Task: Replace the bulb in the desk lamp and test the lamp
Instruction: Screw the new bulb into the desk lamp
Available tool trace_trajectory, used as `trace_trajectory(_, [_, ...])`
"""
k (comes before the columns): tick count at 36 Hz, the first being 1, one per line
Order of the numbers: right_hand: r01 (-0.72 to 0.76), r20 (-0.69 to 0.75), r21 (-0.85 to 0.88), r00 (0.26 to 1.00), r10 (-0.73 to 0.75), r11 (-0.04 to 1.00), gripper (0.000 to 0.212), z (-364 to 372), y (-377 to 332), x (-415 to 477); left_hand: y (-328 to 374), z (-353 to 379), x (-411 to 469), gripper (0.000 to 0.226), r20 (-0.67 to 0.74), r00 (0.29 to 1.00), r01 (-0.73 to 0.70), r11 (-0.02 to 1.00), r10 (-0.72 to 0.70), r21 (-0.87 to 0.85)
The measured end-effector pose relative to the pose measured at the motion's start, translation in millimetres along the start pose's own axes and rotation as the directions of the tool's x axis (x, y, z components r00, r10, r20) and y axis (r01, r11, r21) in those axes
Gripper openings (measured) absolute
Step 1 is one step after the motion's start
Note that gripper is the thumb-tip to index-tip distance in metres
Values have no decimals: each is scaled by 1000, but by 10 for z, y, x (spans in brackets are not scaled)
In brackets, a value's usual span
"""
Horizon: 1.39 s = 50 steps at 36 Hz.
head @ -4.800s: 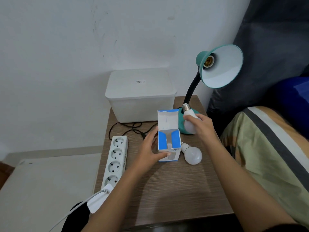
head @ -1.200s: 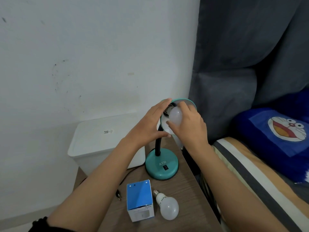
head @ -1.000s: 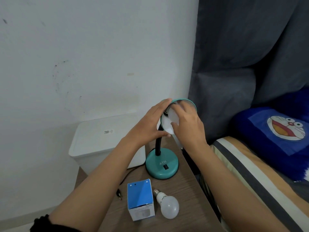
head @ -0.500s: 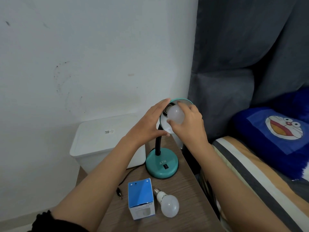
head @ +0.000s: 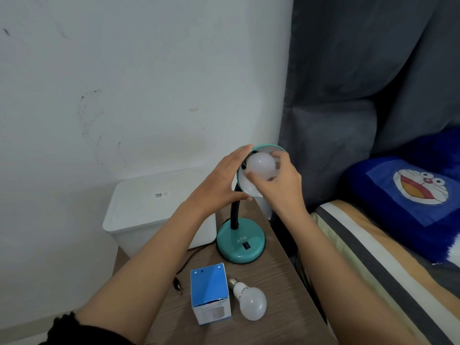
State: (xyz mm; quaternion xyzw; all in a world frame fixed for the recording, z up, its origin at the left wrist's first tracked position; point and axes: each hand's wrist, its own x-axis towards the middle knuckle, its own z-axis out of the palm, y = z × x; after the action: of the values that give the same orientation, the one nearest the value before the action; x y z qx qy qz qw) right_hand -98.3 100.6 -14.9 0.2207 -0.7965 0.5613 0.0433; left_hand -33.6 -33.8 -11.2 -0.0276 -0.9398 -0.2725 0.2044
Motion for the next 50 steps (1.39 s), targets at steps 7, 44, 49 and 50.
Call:
trace_trajectory(7, [-31, -76, 7, 997, 31, 1000, 51, -15, 41, -2, 5, 0, -23, 102, -3, 1000, 4, 1000, -4, 2])
trace_trajectory(44, [34, -83, -238, 995, -55, 971, 59, -64, -4, -2, 17, -5, -26, 103, -4, 1000, 21, 1000, -21, -4])
trace_trajectory(49, [122, -6, -188, 992, -125, 975, 50, -17, -14, -11, 31, -7, -14, 102, 4, 1000, 26, 1000, -25, -12])
trace_trajectory(50, [160, 30, -170, 987, -157, 973, 54, -12, -14, -32, 28, -4, -12, 102, -1, 1000, 22, 1000, -22, -17])
